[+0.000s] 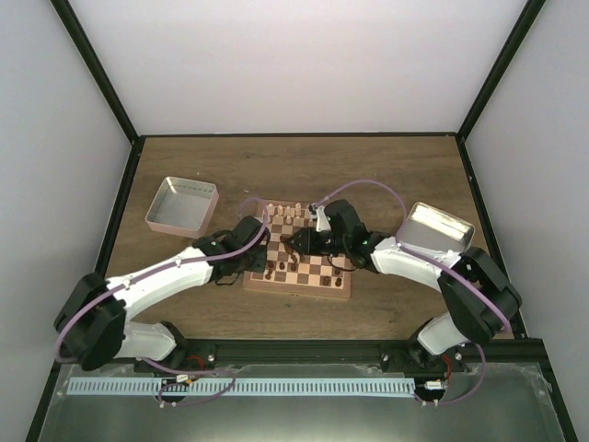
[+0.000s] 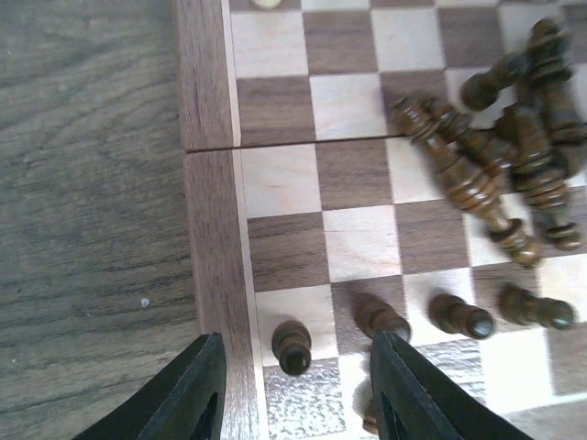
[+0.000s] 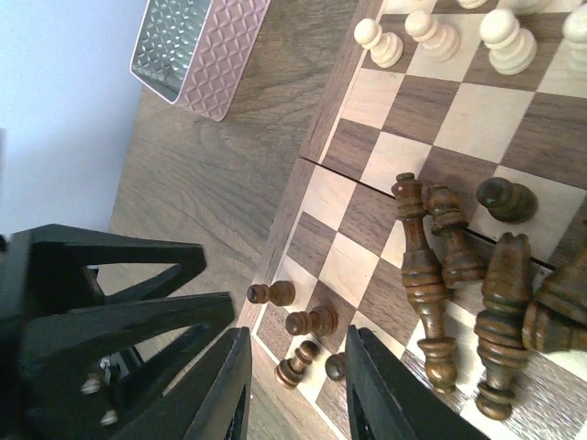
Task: Set up the chess pieces on the board
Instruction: Place the chess piece on the chessboard, then pick up the chess piece from the chessboard.
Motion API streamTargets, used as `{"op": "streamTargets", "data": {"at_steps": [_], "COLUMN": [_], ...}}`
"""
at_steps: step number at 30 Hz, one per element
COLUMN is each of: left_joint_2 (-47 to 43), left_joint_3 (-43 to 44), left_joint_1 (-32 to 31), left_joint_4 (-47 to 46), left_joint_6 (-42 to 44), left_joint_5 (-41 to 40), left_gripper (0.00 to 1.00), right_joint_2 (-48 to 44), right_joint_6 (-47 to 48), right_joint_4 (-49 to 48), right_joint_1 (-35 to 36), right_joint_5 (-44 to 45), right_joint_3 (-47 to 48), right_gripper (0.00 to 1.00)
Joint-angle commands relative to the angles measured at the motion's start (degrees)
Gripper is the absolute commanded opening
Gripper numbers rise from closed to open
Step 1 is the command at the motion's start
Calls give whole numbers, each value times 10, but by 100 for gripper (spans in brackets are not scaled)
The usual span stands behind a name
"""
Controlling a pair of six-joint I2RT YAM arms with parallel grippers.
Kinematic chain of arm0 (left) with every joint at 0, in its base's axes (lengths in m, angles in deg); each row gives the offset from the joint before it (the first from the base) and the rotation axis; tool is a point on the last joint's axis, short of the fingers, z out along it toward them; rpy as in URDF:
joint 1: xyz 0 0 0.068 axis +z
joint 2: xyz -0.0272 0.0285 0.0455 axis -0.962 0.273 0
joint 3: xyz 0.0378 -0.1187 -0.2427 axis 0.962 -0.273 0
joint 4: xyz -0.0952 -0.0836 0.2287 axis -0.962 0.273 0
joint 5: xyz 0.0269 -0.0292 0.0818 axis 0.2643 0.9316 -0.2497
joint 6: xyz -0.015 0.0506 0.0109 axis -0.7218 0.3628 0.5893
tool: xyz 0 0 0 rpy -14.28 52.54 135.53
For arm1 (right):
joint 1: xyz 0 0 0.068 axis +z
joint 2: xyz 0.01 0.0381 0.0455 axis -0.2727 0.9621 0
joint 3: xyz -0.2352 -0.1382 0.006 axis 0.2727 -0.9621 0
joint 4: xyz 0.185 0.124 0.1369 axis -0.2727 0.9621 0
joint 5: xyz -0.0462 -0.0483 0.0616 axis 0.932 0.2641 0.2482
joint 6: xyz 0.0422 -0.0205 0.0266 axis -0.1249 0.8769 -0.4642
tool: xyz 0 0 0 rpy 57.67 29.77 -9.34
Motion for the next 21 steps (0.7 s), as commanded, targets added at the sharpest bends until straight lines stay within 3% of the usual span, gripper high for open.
{"op": "streamTargets", "data": {"at_steps": [1,8,21], "left_joint_2": [-58,-84,24], "left_joint_3": [-14,-26,-8], "left_joint_1": [-12,-62,-75], "left_joint_4": [10,1,-4], "left_joint_6": [-20,-59,-55], "left_joint_5": [4,27,45], "left_gripper": [45,33,26], "right_joint_2": [-36,-64,-106], "right_joint_6": [-8,-44,-63], "right_joint_4": [-7,-14,-11], "right_joint_1": [2,-7,-26], "right_joint_5": [36,73,102], "right_joint_3": [-24,-54,-88], "right_gripper": [30,30,30]}}
